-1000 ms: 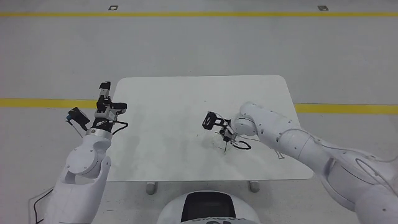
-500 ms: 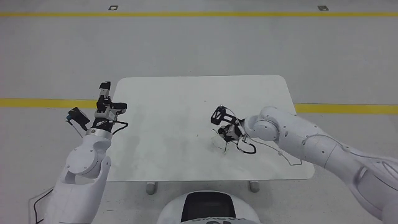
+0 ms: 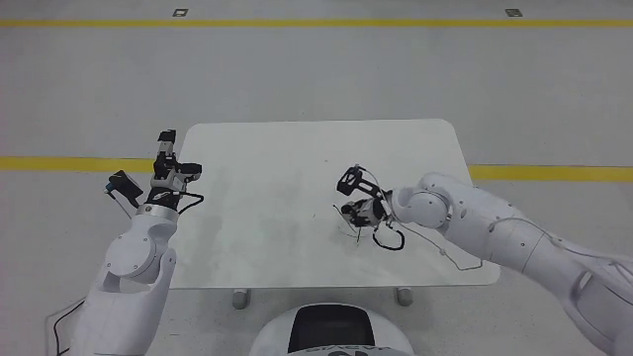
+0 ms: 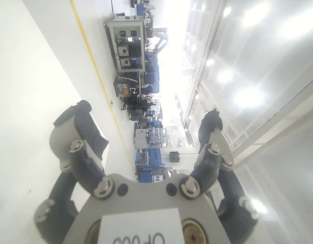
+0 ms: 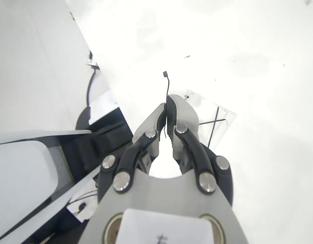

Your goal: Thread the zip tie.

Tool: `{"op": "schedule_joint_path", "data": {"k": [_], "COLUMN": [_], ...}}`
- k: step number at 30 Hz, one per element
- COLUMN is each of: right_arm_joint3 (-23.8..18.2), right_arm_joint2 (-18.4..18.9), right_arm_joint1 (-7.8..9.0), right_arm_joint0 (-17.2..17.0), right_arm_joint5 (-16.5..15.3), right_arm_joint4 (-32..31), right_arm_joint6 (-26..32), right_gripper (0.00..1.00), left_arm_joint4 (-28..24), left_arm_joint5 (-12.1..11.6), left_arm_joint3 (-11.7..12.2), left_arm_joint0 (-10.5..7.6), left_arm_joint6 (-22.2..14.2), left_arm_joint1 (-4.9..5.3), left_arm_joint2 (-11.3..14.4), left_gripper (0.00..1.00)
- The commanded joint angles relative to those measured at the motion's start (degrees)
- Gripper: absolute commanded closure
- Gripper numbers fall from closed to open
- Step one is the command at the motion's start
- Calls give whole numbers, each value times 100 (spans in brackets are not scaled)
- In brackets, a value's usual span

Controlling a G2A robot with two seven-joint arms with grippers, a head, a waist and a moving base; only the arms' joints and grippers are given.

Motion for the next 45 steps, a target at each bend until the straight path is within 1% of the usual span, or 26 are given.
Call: {"op": "schedule_joint_path", "data": {"k": [1, 4, 5, 8, 12, 14, 15, 26, 29, 32, 34, 38, 42, 45], "right_arm_joint3": [-193, -393, -535, -809, -1042, -1164, -1137, -1120, -1112, -1169, -1189, -1109, -986, -845], "right_arm_joint2": [41, 77, 88, 155, 320, 433, 494, 513, 688, 944, 1177, 1639, 2051, 2308], "right_arm_joint1": [183, 433, 531, 756, 975, 1050, 1087, 1097, 1123, 1195, 1261, 1329, 1295, 1205], "right_arm_joint0": [-46, -119, -163, -246, -399, -483, -521, -549, -574, -552, -515, -539, -618, -711], "right_arm_joint5": [0, 0, 0, 0, 0, 0, 0, 0, 0, 0, 0, 0, 0, 0], "right_arm_joint4": [300, 504, 649, 1012, 1406, 1584, 1599, 1604, 1847, 2314, 2522, 2997, 3354, 3640], "right_arm_joint6": [-29, -70, -85, -35, 47, 136, 199, 202, 393, 931, 1453, 2316, 3086, 3664], "right_gripper": [100, 100, 100, 100, 100, 100, 100, 100, 100, 100, 100, 100, 100, 100], "left_arm_joint4": [0, 0, 0, 0, 0, 0, 0, 0, 0, 0, 0, 0, 0, 0], "left_arm_joint5": [0, 0, 0, 0, 0, 0, 0, 0, 0, 0, 0, 0, 0, 0], "left_arm_joint3": [0, 0, 0, 0, 0, 0, 0, 0, 0, 0, 0, 0, 0, 0], "left_arm_joint0": [0, 0, 0, 0, 0, 0, 0, 0, 0, 0, 0, 0, 0, 0], "left_arm_joint6": [0, 0, 0, 0, 0, 0, 0, 0, 0, 0, 0, 0, 0, 0], "left_arm_joint1": [0, 0, 0, 0, 0, 0, 0, 0, 0, 0, 0, 0, 0, 0], "left_arm_joint2": [0, 0, 0, 0, 0, 0, 0, 0, 0, 0, 0, 0, 0, 0], "left_gripper": [0, 0, 0, 0, 0, 0, 0, 0, 0, 0, 0, 0, 0, 0]}}
